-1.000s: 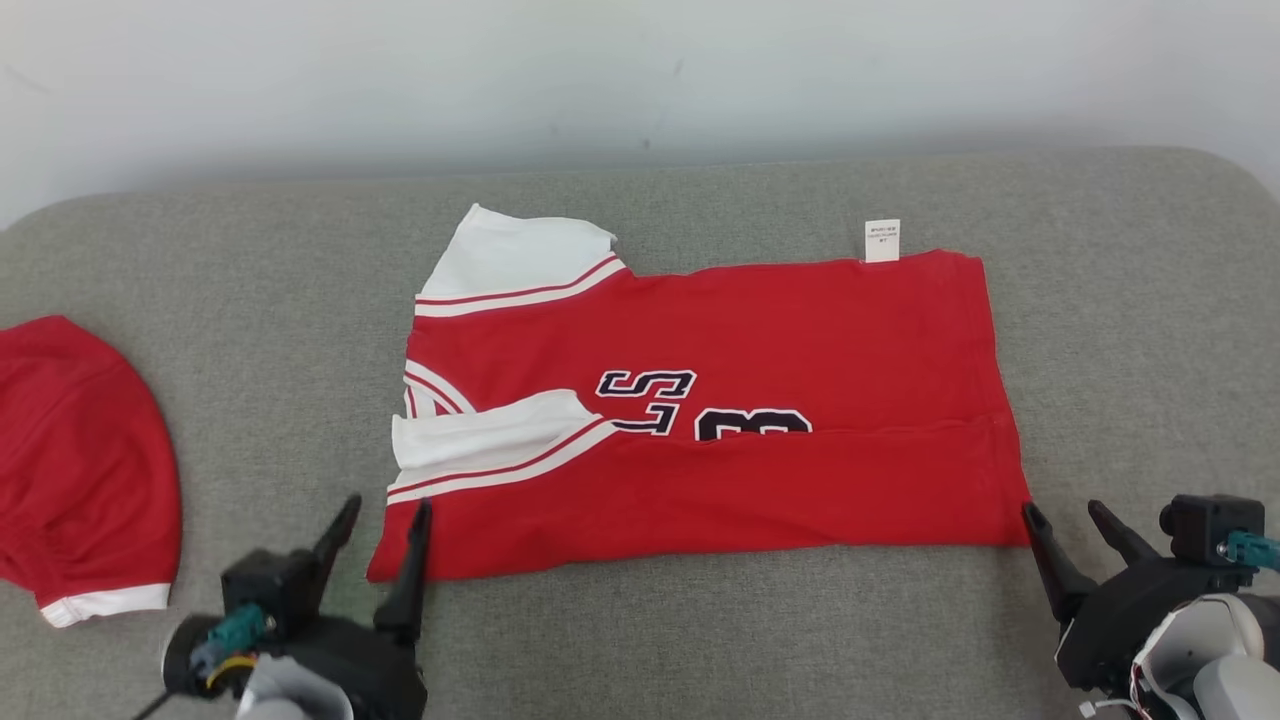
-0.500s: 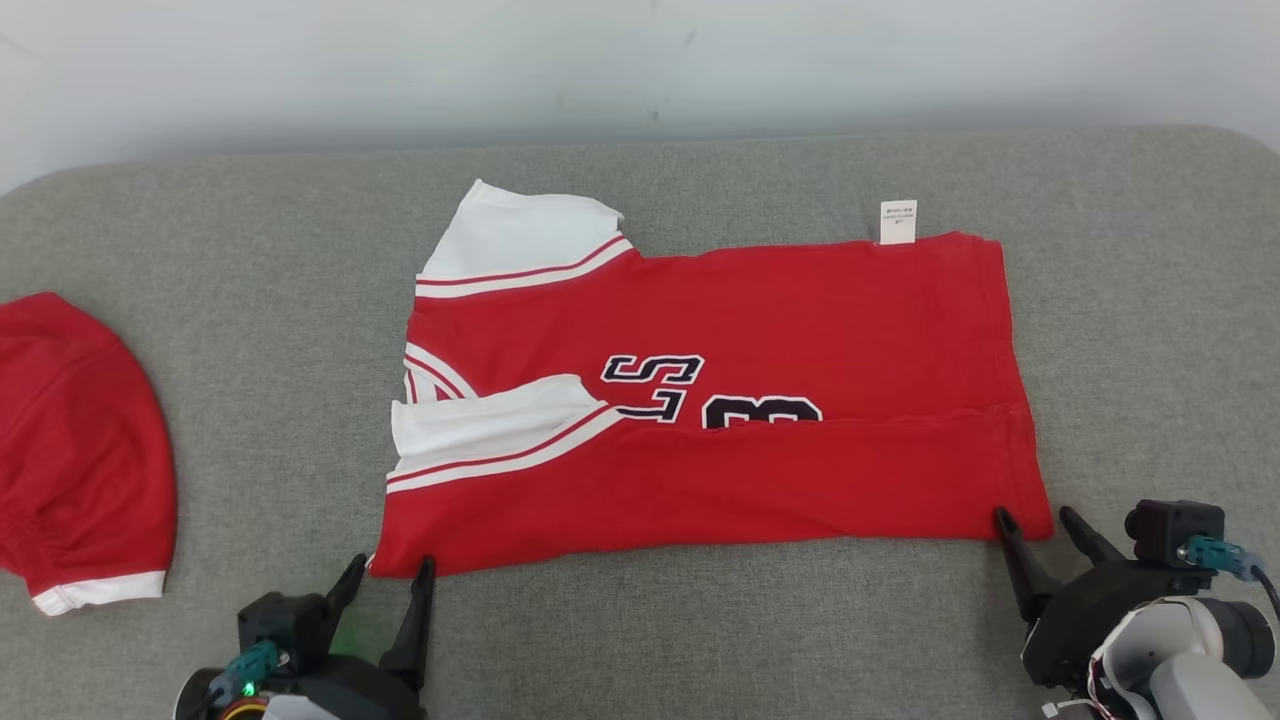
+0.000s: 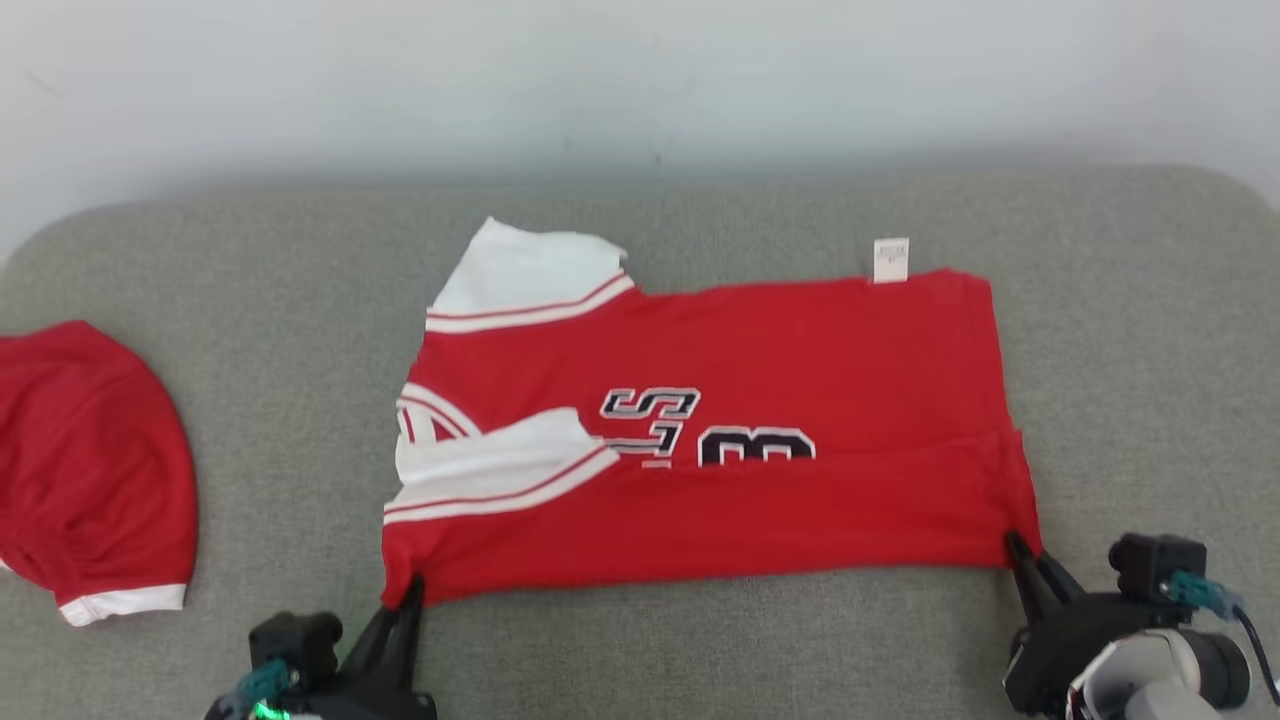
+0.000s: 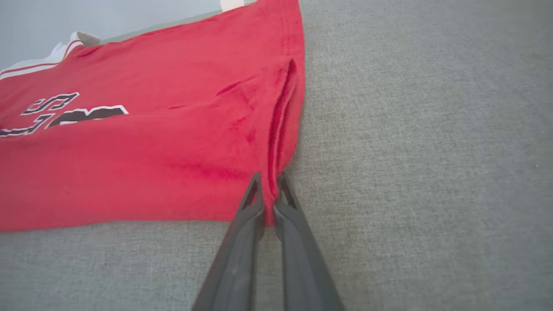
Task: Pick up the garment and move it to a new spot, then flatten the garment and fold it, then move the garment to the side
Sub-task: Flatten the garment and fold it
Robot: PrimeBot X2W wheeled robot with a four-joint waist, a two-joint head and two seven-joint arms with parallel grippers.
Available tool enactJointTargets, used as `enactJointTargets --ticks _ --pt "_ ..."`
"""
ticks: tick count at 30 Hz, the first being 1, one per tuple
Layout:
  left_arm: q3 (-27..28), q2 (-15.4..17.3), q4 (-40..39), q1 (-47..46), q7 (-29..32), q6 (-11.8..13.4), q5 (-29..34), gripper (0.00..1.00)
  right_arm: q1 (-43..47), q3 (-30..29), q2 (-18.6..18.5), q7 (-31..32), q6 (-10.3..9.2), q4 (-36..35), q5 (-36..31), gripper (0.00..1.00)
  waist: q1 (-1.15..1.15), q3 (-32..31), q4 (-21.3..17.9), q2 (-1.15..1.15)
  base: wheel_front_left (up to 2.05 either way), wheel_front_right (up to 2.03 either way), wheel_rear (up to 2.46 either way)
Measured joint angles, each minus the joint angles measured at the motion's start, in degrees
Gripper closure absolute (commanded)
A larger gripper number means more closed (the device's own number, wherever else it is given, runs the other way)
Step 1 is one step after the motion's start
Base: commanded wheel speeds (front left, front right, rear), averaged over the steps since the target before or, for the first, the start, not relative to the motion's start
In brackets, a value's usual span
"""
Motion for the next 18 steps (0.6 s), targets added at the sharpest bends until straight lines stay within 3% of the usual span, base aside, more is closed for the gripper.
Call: enactJointTargets --ticks 14,15,16,17,18 --pt "1.5 -1.5 -7.1 14.1 0.0 1.1 0.3 1.0 13.8 -2.3 -3.5 1.8 0.0 -10.0 2.1 1.0 -0.01 -6.2 0.8 0.0 0.0 0.0 0.0" --pt "1.5 -1.6 -7.2 14.5 0.0 1.2 0.4 0.8 14.5 -2.6 -3.5 2.1 0.0 -10.8 2.0 0.58 -0.01 -6.2 0.8 0.0 0.0 0.0 0.0" --pt "1.4 -1.6 -7.4 14.7 0.0 1.6 0.7 0.22 15.1 -3.2 -3.3 2.2 0.0 -11.4 2.0 0.0 -0.01 -6.2 0.8 0.0 0.0 0.0 0.0" --pt "1.5 -1.6 -7.7 14.7 0.0 1.7 1.0 0.0 15.5 -3.7 -3.2 2.6 0.0 -12.0 1.8 0.0 -0.01 -6.3 0.9 0.0 0.0 0.0 0.0" --pt "1.7 -1.6 -8.1 14.7 0.0 1.9 1.1 0.0 15.9 -4.3 -3.2 2.6 0.0 -12.5 1.3 0.0 -0.01 -6.4 0.9 0.0 0.0 0.0 0.0"
